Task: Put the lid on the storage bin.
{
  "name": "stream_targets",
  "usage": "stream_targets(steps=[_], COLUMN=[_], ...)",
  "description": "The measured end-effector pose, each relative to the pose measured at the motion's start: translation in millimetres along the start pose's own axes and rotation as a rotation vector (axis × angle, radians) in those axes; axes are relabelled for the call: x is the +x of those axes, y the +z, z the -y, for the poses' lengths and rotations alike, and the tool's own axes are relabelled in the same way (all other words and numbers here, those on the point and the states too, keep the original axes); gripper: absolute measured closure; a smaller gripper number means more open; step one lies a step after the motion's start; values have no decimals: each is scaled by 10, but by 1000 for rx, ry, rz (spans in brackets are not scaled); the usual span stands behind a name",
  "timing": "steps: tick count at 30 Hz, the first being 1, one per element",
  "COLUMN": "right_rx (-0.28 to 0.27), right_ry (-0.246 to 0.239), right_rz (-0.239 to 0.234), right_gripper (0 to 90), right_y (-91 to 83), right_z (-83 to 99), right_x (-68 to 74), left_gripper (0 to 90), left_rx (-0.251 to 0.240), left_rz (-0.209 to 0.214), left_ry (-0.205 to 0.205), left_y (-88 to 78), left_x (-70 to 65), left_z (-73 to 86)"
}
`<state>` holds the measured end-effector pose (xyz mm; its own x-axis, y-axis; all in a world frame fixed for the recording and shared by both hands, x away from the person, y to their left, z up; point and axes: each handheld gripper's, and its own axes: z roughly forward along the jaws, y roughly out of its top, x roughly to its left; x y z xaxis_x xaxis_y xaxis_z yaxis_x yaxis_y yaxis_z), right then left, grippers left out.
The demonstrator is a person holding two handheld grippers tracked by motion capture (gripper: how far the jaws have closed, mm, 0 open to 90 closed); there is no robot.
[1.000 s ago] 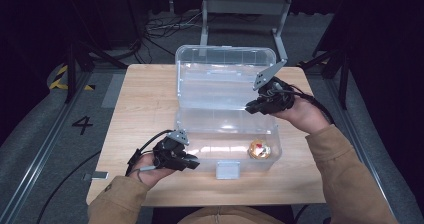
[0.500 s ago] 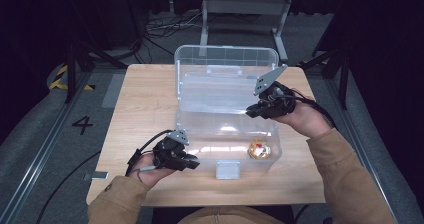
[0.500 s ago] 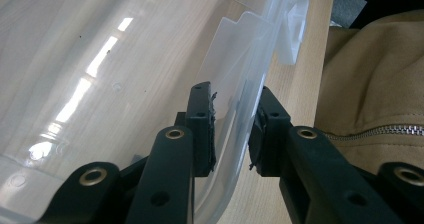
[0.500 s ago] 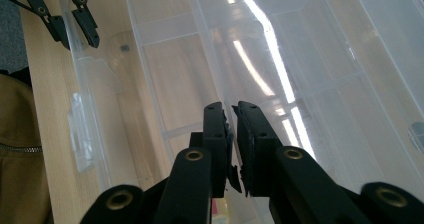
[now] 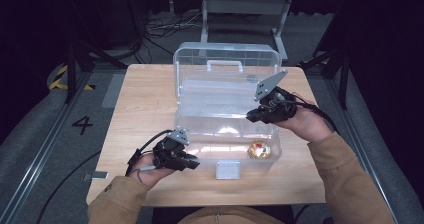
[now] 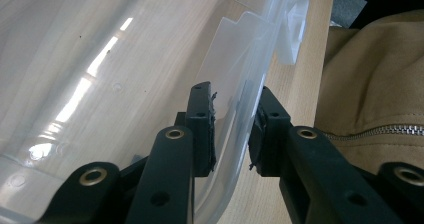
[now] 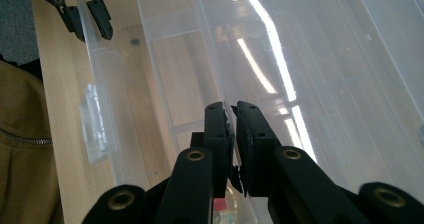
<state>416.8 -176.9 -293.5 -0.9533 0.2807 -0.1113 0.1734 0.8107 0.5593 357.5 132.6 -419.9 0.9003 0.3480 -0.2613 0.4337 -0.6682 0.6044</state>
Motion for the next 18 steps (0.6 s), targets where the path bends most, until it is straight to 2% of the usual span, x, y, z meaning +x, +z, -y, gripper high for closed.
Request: stream_targets(steps=[18], right_rx=[11], right_ry=[-20], right_rz=[-8], right_gripper=[843], right_y=[10], right_z=[39], right_x=[107], left_gripper=[743], left_rx=[2], left_rz=[3], left_ry=[6], left_y=[1], left_x=[6], left_z=[0])
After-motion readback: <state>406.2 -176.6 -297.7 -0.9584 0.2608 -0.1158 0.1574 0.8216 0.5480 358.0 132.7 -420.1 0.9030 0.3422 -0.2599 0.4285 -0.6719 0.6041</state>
